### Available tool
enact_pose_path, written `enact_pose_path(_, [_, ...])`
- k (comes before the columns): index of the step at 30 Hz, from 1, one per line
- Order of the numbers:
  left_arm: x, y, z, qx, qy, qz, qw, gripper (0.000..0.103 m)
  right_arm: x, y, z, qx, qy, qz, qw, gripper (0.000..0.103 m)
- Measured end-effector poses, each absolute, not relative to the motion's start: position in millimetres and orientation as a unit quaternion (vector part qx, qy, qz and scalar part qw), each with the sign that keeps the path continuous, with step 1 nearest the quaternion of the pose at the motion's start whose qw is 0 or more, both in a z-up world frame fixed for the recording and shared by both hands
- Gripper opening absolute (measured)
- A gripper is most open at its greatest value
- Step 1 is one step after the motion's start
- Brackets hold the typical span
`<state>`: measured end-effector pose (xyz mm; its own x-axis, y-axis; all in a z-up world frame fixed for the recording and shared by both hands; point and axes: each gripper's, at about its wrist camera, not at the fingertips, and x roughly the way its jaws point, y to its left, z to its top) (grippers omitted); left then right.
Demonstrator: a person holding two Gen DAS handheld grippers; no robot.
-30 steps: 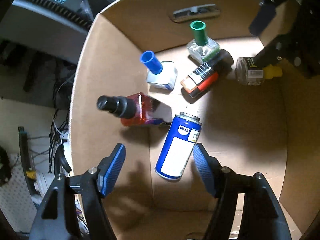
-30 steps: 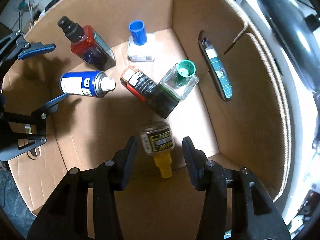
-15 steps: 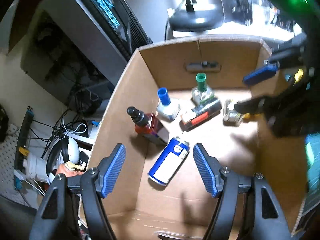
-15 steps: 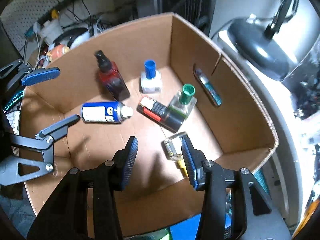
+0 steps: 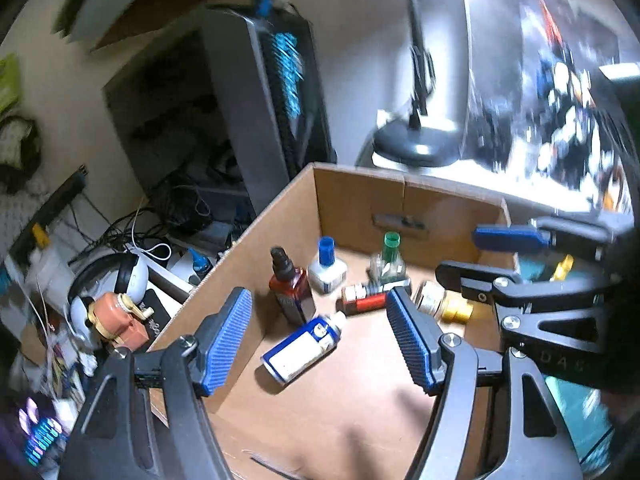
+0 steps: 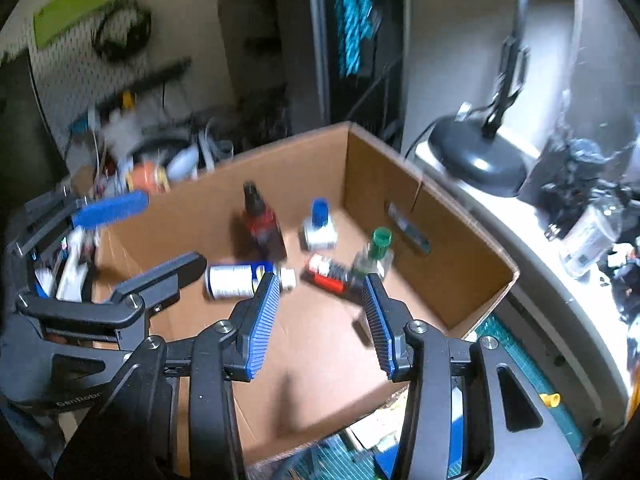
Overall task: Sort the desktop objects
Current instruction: 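Withdraw both open grippers from the box back over the cutting mat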
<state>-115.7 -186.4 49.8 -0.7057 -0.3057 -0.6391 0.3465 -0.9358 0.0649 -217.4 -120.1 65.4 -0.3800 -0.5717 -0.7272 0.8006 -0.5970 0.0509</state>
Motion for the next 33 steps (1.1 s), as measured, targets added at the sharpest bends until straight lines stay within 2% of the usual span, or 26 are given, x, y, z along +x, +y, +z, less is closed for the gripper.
enact_pose_path(13, [-48, -162, 82, 0.229, 0.012, -0.941, 0.249, 0.071, -149, -63, 101, 0.221, 0.081, -0.884, 0.405, 0.042])
enact_pose_path(18, [-23, -140, 85, 0.196, 0.015, -0.96, 0.202, 0.071, -112, -26, 109, 0.181, 0.074, -0.897, 0.396, 0.043])
enact_pose_path(21, [-7, -124, 85, 0.174, 0.022, -0.976, 0.128, 0.081, -83, 10, 115, 0.138, 0.053, -0.909, 0.389, 0.044])
enact_pose_path(25, [8, -96, 83, 0.157, -0.009, -0.984, 0.085, 0.081, -57, 64, 123, 0.121, 0.034, -0.924, 0.36, 0.048])
enact_pose_path(27, [14, -84, 80, 0.153, -0.011, -0.988, 0.036, 0.082, -46, 86, 124, 0.113, 0.031, -0.93, 0.347, 0.058])
enact_pose_path(28, [17, -78, 79, 0.148, -0.013, -0.989, 0.022, 0.082, -40, 98, 124, 0.109, 0.031, -0.936, 0.333, 0.066])
enact_pose_path(29, [20, -72, 77, 0.143, -0.015, -0.99, 0.011, 0.083, -35, 109, 123, 0.106, 0.031, -0.941, 0.319, 0.069])
enact_pose_path(33, [25, -54, 69, 0.133, -0.03, -0.991, -0.017, 0.084, -22, 149, 115, 0.118, 0.024, -0.956, 0.267, 0.069])
